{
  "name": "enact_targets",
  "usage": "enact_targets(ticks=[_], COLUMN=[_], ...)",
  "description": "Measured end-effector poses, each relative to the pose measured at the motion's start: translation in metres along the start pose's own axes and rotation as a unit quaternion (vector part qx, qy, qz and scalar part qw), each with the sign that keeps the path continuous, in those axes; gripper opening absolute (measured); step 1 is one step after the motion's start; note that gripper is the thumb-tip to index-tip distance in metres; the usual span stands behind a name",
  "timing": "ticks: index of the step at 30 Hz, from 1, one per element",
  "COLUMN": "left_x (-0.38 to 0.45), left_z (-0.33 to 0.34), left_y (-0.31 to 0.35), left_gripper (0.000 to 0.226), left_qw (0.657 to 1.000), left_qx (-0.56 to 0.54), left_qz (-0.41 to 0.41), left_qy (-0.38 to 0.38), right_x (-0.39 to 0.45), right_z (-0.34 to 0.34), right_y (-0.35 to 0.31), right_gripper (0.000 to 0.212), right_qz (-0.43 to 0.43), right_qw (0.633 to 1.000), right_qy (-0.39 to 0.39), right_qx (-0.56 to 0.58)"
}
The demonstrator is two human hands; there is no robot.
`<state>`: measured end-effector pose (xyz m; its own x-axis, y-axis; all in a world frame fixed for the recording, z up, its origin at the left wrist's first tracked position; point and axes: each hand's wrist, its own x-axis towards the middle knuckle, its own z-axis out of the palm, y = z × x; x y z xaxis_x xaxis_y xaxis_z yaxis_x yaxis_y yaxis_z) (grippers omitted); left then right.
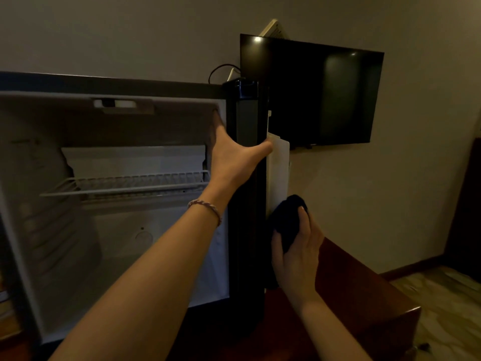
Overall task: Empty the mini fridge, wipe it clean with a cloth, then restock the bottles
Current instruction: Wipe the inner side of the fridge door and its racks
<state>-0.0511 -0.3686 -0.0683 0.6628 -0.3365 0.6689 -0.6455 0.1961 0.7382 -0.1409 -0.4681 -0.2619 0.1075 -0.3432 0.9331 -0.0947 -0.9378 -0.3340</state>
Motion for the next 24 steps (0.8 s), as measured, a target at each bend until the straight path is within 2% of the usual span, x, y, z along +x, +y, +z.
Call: enact_targets(ticks=[5,11,18,21,24], left_x=[0.001,0.000,0.000,-0.001,-0.001], left_z=[0.000,-0.001,0.000,0.000,0.000], left_y=[-0.001,0.000,-0.004,-0.007,-0.007], left_gripper=[0.122,0.121,0.125,0.124,0.125], left_qw=[1.000,1.000,1.000,0.999,1.000], left_qx=[0.006,-0.001,-0.015,-0.029,-0.023], left_qz=[-0.001,0.005,0.020,0.018,0.018], left_qy=[0.002,-0.001,0.000,-0.005,-0.009], right_x=[0.005,0.063,0.145,0.152,0.145], right_z=[0.004,0.008,-0.003,-0.004,0.000], right_y=[-0.005,-0.018,-0.034,-0.032,-0.031], right_gripper=[0.056,0.050,0.052,0.057,0.051], right_qz=[0.012,-0.046,-0.062,-0.071,-0.068], right_qw=[0.999,0.994,0.993,0.993,0.992], right_qy=[0.035,0.099,0.101,0.090,0.106], right_qx=[-0.013,-0.020,0.008,0.004,0.016])
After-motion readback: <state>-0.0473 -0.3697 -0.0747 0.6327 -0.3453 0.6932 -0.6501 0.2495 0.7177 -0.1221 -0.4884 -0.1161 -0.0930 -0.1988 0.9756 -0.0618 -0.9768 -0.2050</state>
